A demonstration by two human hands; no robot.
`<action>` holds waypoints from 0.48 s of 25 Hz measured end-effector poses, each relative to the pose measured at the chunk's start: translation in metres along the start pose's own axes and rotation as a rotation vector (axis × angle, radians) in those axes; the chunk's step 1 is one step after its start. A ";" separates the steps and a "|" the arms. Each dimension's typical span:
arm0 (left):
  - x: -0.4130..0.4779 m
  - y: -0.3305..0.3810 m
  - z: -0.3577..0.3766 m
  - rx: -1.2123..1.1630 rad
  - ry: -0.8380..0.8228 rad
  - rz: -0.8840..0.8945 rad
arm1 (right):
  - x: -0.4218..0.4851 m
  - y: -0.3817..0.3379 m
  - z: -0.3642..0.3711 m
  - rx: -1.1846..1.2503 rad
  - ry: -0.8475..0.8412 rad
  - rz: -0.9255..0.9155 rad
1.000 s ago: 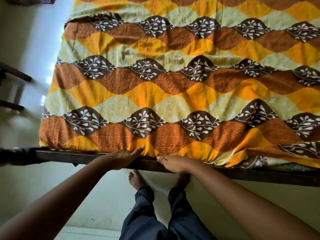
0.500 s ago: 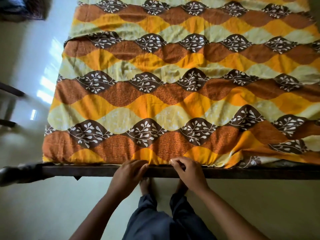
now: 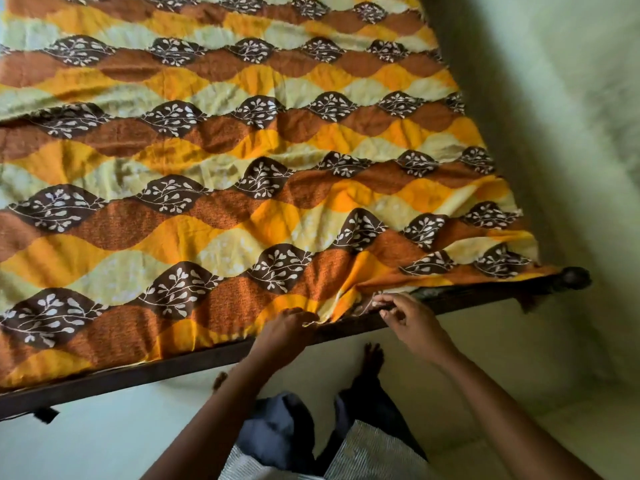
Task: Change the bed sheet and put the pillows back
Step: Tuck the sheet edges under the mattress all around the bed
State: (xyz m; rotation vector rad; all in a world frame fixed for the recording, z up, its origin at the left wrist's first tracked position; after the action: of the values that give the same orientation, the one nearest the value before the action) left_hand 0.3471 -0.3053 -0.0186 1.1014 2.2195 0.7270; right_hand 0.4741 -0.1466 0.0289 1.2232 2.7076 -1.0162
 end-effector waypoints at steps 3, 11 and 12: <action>0.047 0.047 0.038 -0.014 0.059 -0.006 | 0.036 0.059 -0.044 -0.107 -0.047 -0.064; 0.151 0.121 0.132 0.249 0.071 -0.197 | 0.139 0.202 -0.117 -0.359 -0.167 -0.208; 0.163 0.129 0.136 0.276 0.073 -0.206 | 0.148 0.212 -0.117 -0.421 -0.160 -0.248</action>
State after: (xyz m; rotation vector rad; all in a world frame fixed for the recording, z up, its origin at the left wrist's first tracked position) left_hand 0.4241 -0.0740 -0.0658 0.9632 2.5049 0.3873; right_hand 0.5429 0.1212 -0.0344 0.7206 2.7888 -0.4824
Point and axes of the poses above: each hand's wrist, its own x-axis towards the middle knuckle, its own z-axis out of the palm, y = z × x, the point moved 8 cm from there along x, towards the middle knuckle, and after that the axes turned 13 degrees about y, right-handed, at the moved point
